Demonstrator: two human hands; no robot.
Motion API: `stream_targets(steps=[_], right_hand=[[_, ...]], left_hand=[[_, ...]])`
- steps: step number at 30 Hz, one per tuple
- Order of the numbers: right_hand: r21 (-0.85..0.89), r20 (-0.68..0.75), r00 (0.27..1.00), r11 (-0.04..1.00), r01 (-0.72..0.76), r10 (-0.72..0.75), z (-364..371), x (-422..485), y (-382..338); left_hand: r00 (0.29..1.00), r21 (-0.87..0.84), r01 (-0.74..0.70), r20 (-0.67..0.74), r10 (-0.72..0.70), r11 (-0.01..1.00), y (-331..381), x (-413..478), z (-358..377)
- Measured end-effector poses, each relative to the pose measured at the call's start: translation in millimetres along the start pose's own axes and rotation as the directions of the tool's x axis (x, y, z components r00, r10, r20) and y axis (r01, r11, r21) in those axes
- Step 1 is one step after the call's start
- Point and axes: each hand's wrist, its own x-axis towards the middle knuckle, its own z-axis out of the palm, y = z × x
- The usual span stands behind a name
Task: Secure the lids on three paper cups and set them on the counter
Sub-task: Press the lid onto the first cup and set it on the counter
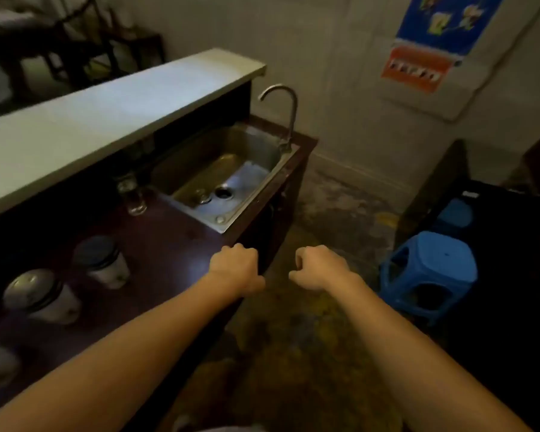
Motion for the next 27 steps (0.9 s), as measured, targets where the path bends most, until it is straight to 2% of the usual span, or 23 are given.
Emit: stream_targets(steps=[3,8,16,21,27], right_hand=[[-0.114,0.012,0.996,0.990,0.088,-0.087,30,13,-20],[-0.130,0.083,0.951,0.943,0.306,-0.298,75,18,-58],[-0.162,0.167,0.807,0.792,0.589,-0.566,116,25,-143],[-0.208,0.165,0.739,0.709,0.673,-0.653,123,35,-194],[-0.256,0.182,0.751,0.706,0.660,-0.635,111,67,-237]], left_hand=[[0.989,0.018,0.138,0.053,-0.139,0.990,-17,-22,32],[0.936,-0.093,0.351,0.047,-0.348,0.932,-51,-67,72],[0.776,-0.219,0.620,0.031,-0.629,0.754,-111,-126,93],[0.709,-0.320,0.670,0.008,-0.705,0.670,-157,-138,93],[0.682,-0.450,0.638,-0.045,-0.730,0.625,-209,-105,88]])
